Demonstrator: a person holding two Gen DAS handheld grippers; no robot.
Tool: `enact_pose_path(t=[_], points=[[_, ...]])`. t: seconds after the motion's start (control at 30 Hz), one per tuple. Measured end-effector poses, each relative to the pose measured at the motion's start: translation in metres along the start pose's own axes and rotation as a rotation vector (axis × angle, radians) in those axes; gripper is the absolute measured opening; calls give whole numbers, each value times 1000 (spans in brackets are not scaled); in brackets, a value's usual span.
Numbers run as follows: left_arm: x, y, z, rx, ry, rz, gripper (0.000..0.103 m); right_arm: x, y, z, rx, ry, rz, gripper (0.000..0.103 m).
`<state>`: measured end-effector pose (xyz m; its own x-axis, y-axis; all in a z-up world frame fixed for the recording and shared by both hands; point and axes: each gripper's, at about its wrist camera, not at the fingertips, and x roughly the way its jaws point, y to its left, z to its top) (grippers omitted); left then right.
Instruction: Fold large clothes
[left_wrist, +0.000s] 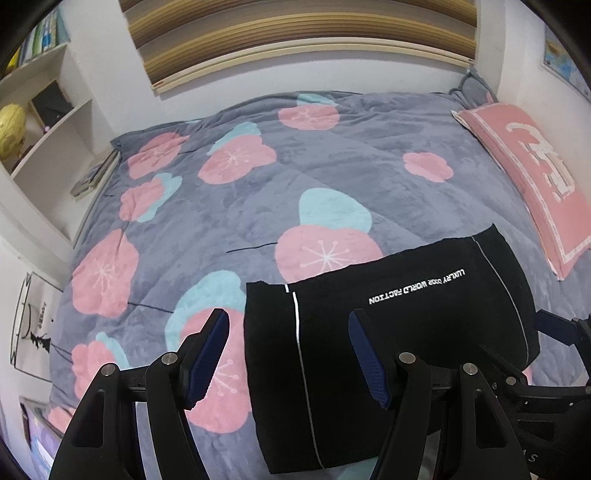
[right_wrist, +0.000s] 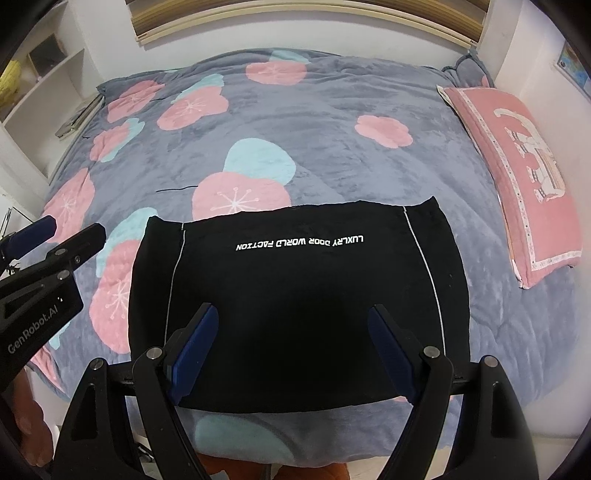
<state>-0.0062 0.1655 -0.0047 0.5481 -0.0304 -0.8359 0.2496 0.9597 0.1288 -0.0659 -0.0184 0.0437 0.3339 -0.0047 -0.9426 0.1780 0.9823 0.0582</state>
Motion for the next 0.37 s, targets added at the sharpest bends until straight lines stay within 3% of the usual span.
enact_pose_path(t=[0.23,0.37], points=[[-2,-3,1,11,-32,20,68,-3,0,-1,-1,-3,-19,85],[-3,0,0,11,-30,-16,68,-2,-4,-1,7,-3,-25,85]])
